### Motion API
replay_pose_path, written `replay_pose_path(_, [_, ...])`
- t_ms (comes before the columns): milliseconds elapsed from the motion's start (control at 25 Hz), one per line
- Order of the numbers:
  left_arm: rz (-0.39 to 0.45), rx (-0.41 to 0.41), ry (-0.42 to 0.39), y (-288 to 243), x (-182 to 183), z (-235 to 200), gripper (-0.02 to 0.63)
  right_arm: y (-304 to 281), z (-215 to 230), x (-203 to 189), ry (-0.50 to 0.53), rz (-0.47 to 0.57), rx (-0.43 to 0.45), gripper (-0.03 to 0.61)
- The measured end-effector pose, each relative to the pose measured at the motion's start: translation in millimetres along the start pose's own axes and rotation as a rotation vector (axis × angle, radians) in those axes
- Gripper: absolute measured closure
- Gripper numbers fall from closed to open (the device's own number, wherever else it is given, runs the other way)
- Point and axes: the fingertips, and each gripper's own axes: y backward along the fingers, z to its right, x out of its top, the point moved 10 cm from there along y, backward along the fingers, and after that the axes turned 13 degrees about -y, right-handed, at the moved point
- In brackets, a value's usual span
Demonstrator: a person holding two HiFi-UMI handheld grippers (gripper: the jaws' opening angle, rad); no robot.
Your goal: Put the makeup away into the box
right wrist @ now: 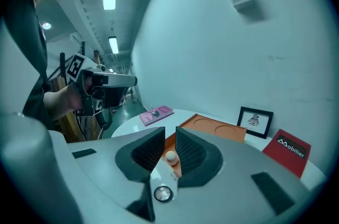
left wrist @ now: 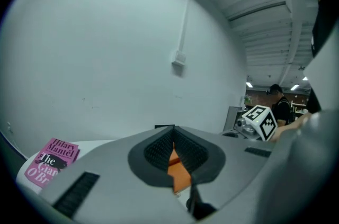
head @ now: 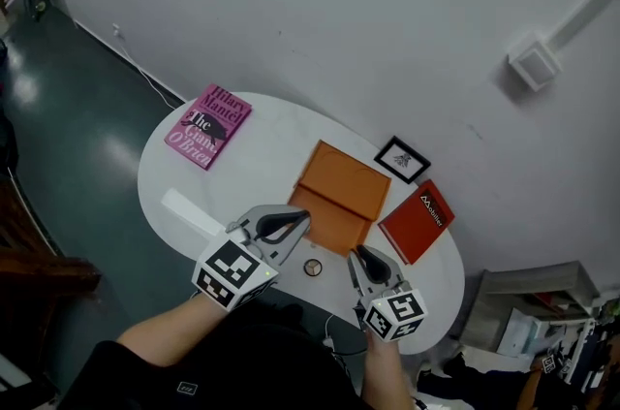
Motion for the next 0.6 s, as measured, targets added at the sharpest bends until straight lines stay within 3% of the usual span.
replay_pose_path(240, [-0.022,0.113,0.011,-12.6,6.1,58.7,0.6,44.8,-4.3,-31.3,0.099,0.017,0.097,0.526])
replay_pose_path(440, [-0.067,0.098,0.01,-5.1,-1.8,110.0,0.6,67.6,-15.5,-68.8,0.036,0.018,0.189,0.537])
replay_pose_path(600, [-0.069,0.07,0.011,5.1,-5.8,125.8,0.6,84.0,-30.1,-74.8,0.035,0.062,0.205,0.537])
